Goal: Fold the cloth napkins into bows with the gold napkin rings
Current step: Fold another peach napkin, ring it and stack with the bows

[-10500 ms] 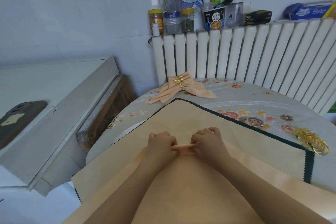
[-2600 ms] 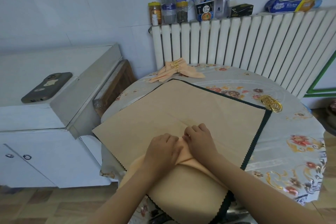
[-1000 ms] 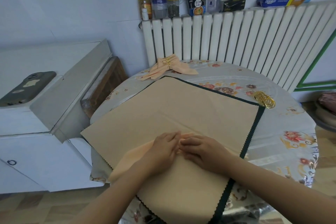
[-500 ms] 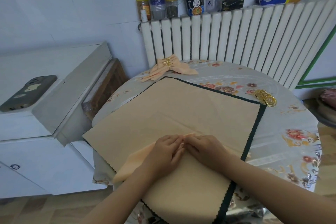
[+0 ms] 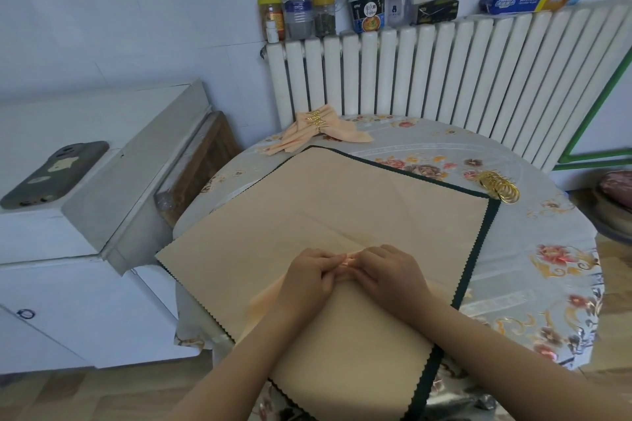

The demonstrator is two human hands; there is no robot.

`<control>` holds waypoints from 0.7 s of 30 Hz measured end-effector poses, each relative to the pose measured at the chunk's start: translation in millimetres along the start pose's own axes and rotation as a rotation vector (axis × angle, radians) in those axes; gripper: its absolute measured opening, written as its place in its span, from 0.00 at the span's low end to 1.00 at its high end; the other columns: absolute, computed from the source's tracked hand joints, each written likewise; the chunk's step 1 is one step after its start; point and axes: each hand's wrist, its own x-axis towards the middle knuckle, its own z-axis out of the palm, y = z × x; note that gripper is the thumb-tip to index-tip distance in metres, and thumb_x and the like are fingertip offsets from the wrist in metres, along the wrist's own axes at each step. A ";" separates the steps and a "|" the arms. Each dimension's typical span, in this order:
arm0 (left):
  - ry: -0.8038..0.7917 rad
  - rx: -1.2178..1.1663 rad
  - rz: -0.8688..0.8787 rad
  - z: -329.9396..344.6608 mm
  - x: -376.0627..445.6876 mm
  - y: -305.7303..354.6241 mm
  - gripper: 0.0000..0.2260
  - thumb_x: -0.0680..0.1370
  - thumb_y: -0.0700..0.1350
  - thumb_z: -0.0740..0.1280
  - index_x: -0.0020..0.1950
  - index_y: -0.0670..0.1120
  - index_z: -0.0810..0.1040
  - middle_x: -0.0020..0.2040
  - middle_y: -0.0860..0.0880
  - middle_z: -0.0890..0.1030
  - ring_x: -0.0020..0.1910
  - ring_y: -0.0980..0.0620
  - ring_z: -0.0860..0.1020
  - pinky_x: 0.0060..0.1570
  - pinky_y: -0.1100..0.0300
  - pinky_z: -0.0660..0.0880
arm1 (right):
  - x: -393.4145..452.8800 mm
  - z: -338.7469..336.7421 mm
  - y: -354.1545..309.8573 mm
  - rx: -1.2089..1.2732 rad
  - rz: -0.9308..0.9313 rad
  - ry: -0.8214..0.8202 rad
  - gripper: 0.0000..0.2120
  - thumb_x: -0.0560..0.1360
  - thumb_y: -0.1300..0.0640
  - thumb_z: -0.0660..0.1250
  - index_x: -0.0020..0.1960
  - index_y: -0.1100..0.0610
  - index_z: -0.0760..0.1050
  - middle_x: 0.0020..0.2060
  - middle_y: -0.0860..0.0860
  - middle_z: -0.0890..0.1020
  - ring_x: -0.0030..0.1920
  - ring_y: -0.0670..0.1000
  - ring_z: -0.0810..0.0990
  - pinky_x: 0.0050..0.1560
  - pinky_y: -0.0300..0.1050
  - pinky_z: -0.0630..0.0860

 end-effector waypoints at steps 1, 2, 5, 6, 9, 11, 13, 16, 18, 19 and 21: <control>-0.003 0.008 0.018 0.4 -0.3 -0.2 0.12 0.72 0.42 0.66 0.53 0.46 0.84 0.46 0.49 0.84 0.47 0.58 0.75 0.49 0.80 0.63 | 0.0 -0.2 0.0 0.004 0.010 -0.002 0.11 0.74 0.47 0.64 0.40 0.51 0.79 0.36 0.45 0.82 0.34 0.50 0.79 0.30 0.39 0.72; -0.008 0.017 0.037 0.2 -0.9 -1.2 0.12 0.72 0.43 0.66 0.53 0.47 0.84 0.45 0.49 0.84 0.46 0.58 0.74 0.48 0.78 0.64 | 0.1 -0.5 -0.5 0.010 0.015 -0.010 0.11 0.74 0.47 0.63 0.40 0.51 0.80 0.36 0.45 0.82 0.34 0.50 0.79 0.30 0.39 0.73; -0.051 0.024 0.099 -2.8 -1.9 -3.7 0.13 0.74 0.47 0.64 0.56 0.48 0.83 0.44 0.50 0.82 0.44 0.57 0.75 0.45 0.73 0.66 | 0.7 -1.9 -1.1 0.016 0.033 -0.045 0.10 0.73 0.47 0.64 0.40 0.51 0.80 0.38 0.44 0.83 0.35 0.49 0.79 0.31 0.38 0.73; -0.068 0.017 0.119 -3.5 -1.6 -2.8 0.14 0.75 0.48 0.62 0.56 0.47 0.82 0.43 0.49 0.82 0.43 0.58 0.74 0.44 0.73 0.66 | 0.5 -3.0 -1.4 0.020 0.044 -0.062 0.09 0.73 0.48 0.64 0.41 0.51 0.79 0.38 0.44 0.83 0.35 0.49 0.79 0.32 0.38 0.73; -0.093 -0.003 0.124 -6.1 2.1 2.0 0.14 0.75 0.45 0.61 0.54 0.42 0.83 0.41 0.47 0.80 0.42 0.60 0.72 0.44 0.75 0.65 | 2.2 -7.5 -3.5 0.086 0.122 -0.128 0.11 0.74 0.46 0.62 0.42 0.50 0.79 0.39 0.44 0.83 0.37 0.49 0.80 0.35 0.39 0.74; -0.087 0.007 0.120 -4.8 4.2 3.2 0.13 0.73 0.40 0.63 0.53 0.42 0.83 0.40 0.46 0.80 0.42 0.58 0.72 0.43 0.75 0.64 | 5.4 -15.8 -3.3 0.199 0.265 -0.162 0.11 0.76 0.46 0.62 0.47 0.50 0.79 0.41 0.43 0.82 0.40 0.46 0.80 0.39 0.39 0.74; -0.083 0.012 0.122 -3.9 8.6 3.3 0.12 0.73 0.38 0.64 0.52 0.41 0.83 0.40 0.45 0.81 0.42 0.57 0.72 0.43 0.72 0.65 | 7.9 -24.6 2.3 0.300 0.417 -0.140 0.07 0.77 0.51 0.63 0.53 0.50 0.77 0.43 0.40 0.80 0.41 0.41 0.78 0.42 0.35 0.72; -0.075 0.023 0.143 -1.9 18.6 4.6 0.13 0.74 0.41 0.61 0.51 0.41 0.84 0.40 0.44 0.81 0.43 0.56 0.73 0.43 0.71 0.66 | 12.3 -38.6 20.3 0.301 0.563 -0.038 0.06 0.78 0.54 0.63 0.54 0.52 0.75 0.43 0.42 0.79 0.41 0.40 0.76 0.41 0.34 0.70; -0.067 0.025 0.149 3.6 29.1 8.9 0.15 0.74 0.43 0.60 0.51 0.40 0.84 0.41 0.44 0.82 0.44 0.55 0.73 0.44 0.72 0.66 | 15.6 -49.0 43.7 0.266 0.656 0.005 0.08 0.78 0.53 0.63 0.55 0.53 0.75 0.45 0.45 0.79 0.43 0.43 0.77 0.41 0.37 0.71; -0.066 0.025 0.153 6.4 34.3 10.4 0.16 0.74 0.44 0.59 0.51 0.41 0.84 0.41 0.44 0.82 0.43 0.55 0.73 0.44 0.72 0.66 | 17.3 -53.0 56.4 0.242 0.705 0.030 0.09 0.78 0.53 0.63 0.56 0.54 0.75 0.46 0.46 0.79 0.43 0.44 0.76 0.42 0.38 0.71; -0.073 0.026 0.143 11.6 45.6 13.9 0.17 0.75 0.46 0.59 0.51 0.41 0.84 0.41 0.44 0.82 0.42 0.53 0.76 0.44 0.71 0.66 | 18.4 -61.0 83.5 0.180 0.790 0.084 0.11 0.77 0.53 0.64 0.57 0.56 0.75 0.49 0.49 0.79 0.45 0.46 0.76 0.44 0.41 0.73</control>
